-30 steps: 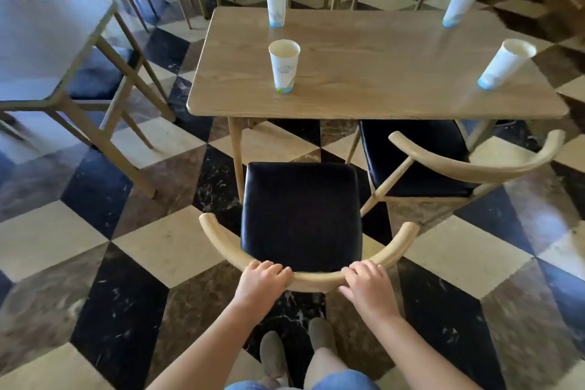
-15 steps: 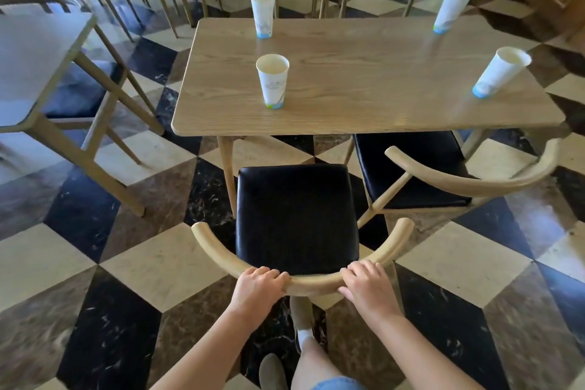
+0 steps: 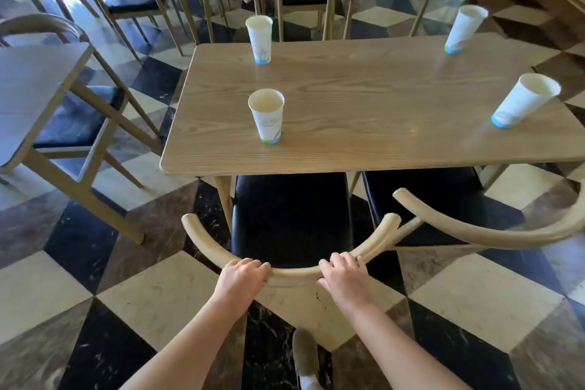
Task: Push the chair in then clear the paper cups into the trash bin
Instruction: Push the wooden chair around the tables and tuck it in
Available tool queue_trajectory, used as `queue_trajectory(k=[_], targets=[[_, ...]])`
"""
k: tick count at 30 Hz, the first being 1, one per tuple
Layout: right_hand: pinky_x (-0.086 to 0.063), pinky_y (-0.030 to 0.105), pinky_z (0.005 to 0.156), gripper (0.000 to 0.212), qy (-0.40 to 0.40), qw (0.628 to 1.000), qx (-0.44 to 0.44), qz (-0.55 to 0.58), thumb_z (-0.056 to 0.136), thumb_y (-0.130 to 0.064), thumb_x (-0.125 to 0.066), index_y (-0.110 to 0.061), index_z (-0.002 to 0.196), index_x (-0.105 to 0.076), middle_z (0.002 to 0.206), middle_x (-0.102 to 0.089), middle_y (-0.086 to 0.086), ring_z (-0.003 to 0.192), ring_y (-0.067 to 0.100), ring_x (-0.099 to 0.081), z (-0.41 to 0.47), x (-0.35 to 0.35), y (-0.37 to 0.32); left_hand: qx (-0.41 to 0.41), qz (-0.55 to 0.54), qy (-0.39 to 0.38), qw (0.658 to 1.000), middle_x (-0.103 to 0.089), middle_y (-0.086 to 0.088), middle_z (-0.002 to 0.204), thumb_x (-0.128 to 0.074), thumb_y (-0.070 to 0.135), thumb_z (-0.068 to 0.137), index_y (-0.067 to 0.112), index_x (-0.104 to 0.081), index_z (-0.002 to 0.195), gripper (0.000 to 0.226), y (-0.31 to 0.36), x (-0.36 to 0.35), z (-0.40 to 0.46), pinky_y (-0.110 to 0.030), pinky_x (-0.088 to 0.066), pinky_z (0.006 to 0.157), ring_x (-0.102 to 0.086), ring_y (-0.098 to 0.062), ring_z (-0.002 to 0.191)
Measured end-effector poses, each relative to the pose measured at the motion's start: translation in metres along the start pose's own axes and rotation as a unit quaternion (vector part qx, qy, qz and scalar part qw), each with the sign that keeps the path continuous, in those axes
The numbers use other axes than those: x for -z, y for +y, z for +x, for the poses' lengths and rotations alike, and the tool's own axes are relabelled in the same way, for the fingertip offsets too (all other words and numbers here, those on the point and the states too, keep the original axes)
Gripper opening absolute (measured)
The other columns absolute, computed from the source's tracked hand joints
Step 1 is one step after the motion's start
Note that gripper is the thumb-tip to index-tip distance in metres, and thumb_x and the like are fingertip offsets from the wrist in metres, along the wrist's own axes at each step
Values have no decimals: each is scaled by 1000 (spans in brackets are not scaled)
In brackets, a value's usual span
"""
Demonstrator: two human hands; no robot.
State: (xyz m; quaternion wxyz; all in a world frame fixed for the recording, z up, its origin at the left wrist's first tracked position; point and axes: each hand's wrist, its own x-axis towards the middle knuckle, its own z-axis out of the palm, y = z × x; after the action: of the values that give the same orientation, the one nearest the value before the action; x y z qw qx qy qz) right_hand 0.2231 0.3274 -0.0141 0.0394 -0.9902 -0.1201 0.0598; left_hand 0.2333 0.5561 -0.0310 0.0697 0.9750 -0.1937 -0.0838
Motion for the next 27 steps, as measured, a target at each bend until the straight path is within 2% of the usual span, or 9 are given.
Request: queue_trajectory(k=[5, 9, 13, 23, 25, 27], targets=[[-56, 52, 62, 40, -13, 1000, 5, 9, 45, -27, -93, -12, 71, -65, 65, -62, 7, 65, 29, -63, 33, 4, 7, 6, -10, -7, 1000, -65, 9, 67, -81, 24, 66, 22, -66, 78, 19, -10, 8, 29, -32, -55, 62, -65, -13, 68], [-56, 54, 63, 40, -26, 1000, 2, 0, 46, -25, -93, -11, 70, -64, 65, -61, 8, 64, 29, -62, 55, 9, 10, 17, -14, -3, 1000, -69, 7, 79, -75, 26, 74, 21, -67, 88, 17, -17, 12, 48, -35, -54, 75, -66, -14, 81], [-55, 58, 65, 40, -35, 999, 8, -11, 46, -26, -93, -12, 71, -65, 65, -62, 8, 66, 29, -63, 67, 12, 16, 17, -8, -15, 1000, -70, 5, 84, -70, 26, 79, 21, -66, 92, 15, -20, 15, 61, -36, -52, 78, -65, -17, 85], [-55, 53, 63, 41, -32, 999, 6, 2, 45, -24, -93, -11, 70, -64, 65, -59, 8, 65, 30, -61, 68, 5, 18, 25, -9, -2, 1000, -69, 6, 75, -81, 22, 66, 20, -68, 86, 24, -16, 16, 57, -34, -55, 67, -67, -17, 76], [-53, 54, 70, 38, -52, 999, -1, 10, 53, -26, -90, -12, 77, -65, 72, -61, 7, 73, 29, -62, 69, 9, 17, 27, -6, -2, 1000, -70, 4, 80, -77, 23, 70, 18, -68, 89, 22, -12, 19, 56, -34, -53, 71, -67, -18, 81], [-44, 51, 91, 31, -65, 998, 8, 10, 78, -33, -72, -14, 101, -61, 97, -60, 7, 99, 27, -56, 69, 13, 16, 32, 0, -32, 999, -68, 0, 99, -63, 26, 83, 16, -64, 106, 25, -8, 25, 56, -37, -47, 86, -61, -21, 100]])
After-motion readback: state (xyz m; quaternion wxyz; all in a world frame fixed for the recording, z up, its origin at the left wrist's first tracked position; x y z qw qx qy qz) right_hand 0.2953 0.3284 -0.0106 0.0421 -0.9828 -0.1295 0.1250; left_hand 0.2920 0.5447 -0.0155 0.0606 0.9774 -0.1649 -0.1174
